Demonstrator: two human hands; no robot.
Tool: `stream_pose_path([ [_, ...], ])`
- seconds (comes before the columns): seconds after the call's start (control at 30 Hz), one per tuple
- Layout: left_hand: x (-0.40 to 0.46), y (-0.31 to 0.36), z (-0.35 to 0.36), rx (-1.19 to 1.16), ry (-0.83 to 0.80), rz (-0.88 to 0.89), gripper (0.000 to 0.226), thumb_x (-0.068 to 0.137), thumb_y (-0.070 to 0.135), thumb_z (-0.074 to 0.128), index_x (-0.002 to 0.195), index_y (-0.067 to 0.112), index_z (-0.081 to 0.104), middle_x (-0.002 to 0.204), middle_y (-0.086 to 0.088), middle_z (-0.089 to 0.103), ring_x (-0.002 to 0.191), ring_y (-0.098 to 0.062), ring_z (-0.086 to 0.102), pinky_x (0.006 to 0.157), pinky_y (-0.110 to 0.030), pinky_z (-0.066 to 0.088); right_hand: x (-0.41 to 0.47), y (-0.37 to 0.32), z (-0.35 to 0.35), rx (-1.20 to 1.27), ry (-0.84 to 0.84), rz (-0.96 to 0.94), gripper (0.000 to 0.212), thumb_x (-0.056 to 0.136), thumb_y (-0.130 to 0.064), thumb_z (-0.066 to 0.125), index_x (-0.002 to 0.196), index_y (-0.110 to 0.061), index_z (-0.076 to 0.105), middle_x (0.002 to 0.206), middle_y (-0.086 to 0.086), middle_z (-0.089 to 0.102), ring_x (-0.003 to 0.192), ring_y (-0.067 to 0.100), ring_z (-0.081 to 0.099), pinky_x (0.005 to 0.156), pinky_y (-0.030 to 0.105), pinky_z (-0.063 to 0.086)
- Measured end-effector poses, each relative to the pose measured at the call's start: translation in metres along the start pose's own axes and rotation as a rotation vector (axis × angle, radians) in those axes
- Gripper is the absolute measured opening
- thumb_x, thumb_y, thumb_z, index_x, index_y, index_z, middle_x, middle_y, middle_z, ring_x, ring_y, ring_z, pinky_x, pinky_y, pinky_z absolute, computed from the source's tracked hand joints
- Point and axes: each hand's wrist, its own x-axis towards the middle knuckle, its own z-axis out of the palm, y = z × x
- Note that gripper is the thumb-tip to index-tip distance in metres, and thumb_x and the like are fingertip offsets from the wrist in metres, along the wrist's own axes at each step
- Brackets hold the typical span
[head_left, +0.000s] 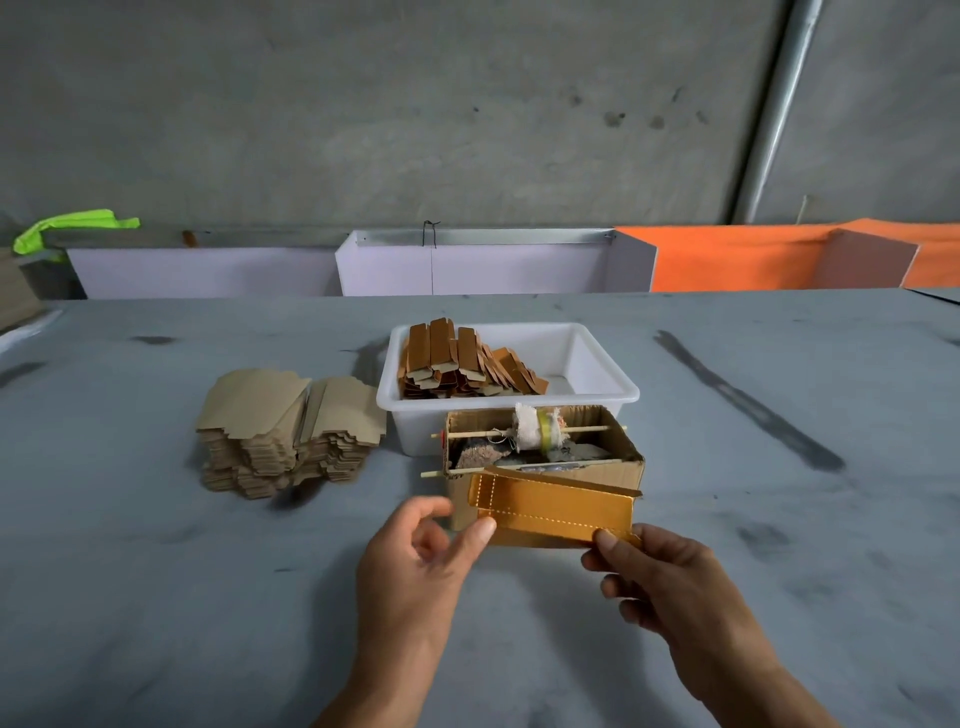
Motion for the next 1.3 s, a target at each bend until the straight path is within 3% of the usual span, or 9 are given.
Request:
stream_pose_path([
  [0.13, -0.006, 0.005, 0.005, -0.219, -0.204, -0.277, 0.009, 0.073, 0.018, 0.077, 0.077, 0.015, 0.069, 0.055, -0.001, 0.061, 0.043, -0.009, 0.052, 0.039, -0.017, 0.038, -0.003, 0.002, 0.000, 0.008, -0.036, -0.030, 0.011, 0.084, -0.013, 0.065, 0.083, -0.003, 0.068, 0.080, 0.013, 0.072, 0.054, 0.010, 0.058, 0.055, 0.026, 0.042],
  [0.27, -0.010, 0.006, 0.007, -0.374, -0.220, -0.386, 0.008, 0.072, 0.004, 0.076, 0.077, 0.008, 0.071, 0.065, -0.006, 0.071, 0.050, -0.015, 0.064, 0.044, -0.020, 0.048, -0.007, 0.004, 0.000, 0.040, -0.045, -0.089, 0.019, 0.064, -0.017, 0.074, 0.073, -0.002, 0.069, 0.072, 0.016, 0.068, 0.058, 0.013, 0.060, 0.057, 0.026, 0.043],
  [0.47, -0.016, -0.001, 0.004, -0.317, -0.165, -0.090, 0.020, 0.069, -0.010, 0.074, 0.067, 0.011, 0.074, 0.066, -0.010, 0.072, 0.055, -0.010, 0.065, 0.051, -0.015, 0.049, -0.011, 0.013, 0.005, 0.205, 0.044, -0.182, 0.012, 0.054, -0.005, 0.074, 0.056, -0.015, 0.068, 0.063, 0.012, 0.063, 0.061, 0.021, 0.060, 0.056, 0.029, 0.044],
  [0.63, -0.019, -0.008, 0.000, -0.248, -0.188, 0.110, 0.020, 0.068, -0.011, 0.075, 0.071, 0.007, 0.067, 0.061, -0.014, 0.068, 0.052, -0.014, 0.062, 0.054, -0.020, 0.051, -0.013, 0.026, 0.006, 0.215, 0.100, -0.166, 0.017, 0.057, -0.001, 0.073, 0.065, -0.010, 0.062, 0.066, 0.016, 0.063, 0.065, 0.027, 0.064, 0.055, 0.031, 0.045],
  [0.8, -0.018, -0.019, -0.002, -0.208, -0.153, 0.199, 0.030, 0.064, -0.016, 0.075, 0.075, 0.004, 0.057, 0.063, -0.019, 0.065, 0.050, -0.013, 0.055, 0.051, -0.024, 0.048, -0.016, 0.035, 0.006, 0.260, 0.060, -0.118, 0.017, 0.056, -0.017, 0.074, 0.070, -0.012, 0.065, 0.074, 0.010, 0.071, 0.069, 0.025, 0.071, 0.057, 0.030, 0.044],
  [0.93, -0.018, -0.028, -0.003, -0.127, -0.156, 0.295, 0.034, 0.066, -0.008, 0.077, 0.070, 0.019, 0.059, 0.067, -0.007, 0.068, 0.050, -0.011, 0.056, 0.052, -0.020, 0.048, -0.019, 0.039, 0.009, 0.449, 0.024, -0.010, 0.007, 0.060, -0.017, 0.071, 0.065, -0.014, 0.068, 0.074, 0.008, 0.070, 0.065, 0.027, 0.071, 0.046, 0.023, 0.048],
  [1.03, -0.018, -0.033, -0.005, -0.012, -0.196, 0.465, 0.033, 0.062, -0.002, 0.069, 0.067, 0.027, 0.055, 0.078, 0.008, 0.070, 0.064, -0.014, 0.065, 0.060, -0.021, 0.051, -0.016, 0.042, 0.013, 0.588, 0.033, 0.059, 0.013, 0.062, -0.008, 0.066, 0.073, -0.004, 0.060, 0.069, 0.015, 0.068, 0.058, 0.024, 0.069, 0.043, 0.021, 0.051],
  [1.2, -0.021, -0.035, -0.011, -0.086, -0.396, 0.451, 0.037, 0.060, -0.014, 0.053, 0.068, 0.022, 0.055, 0.091, 0.008, 0.069, 0.083, -0.015, 0.067, 0.071, -0.017, 0.050, -0.013, 0.045, 0.013, 0.636, 0.055, 0.070, 0.007, 0.063, 0.000, 0.063, 0.069, 0.002, 0.059, 0.058, 0.013, 0.063, 0.049, 0.016, 0.063, 0.043, 0.020, 0.051],
  [1.3, -0.020, -0.036, -0.018, -0.202, -0.557, 0.280, 0.029, 0.060, -0.010, 0.045, 0.074, 0.011, 0.058, 0.106, -0.003, 0.068, 0.096, -0.020, 0.066, 0.078, -0.017, 0.048, -0.013, 0.049, 0.011, 0.620, 0.057, 0.072, 0.003, 0.070, 0.000, 0.063, 0.072, 0.002, 0.061, 0.052, 0.008, 0.060, 0.051, 0.014, 0.064, 0.045, 0.019, 0.052],
])
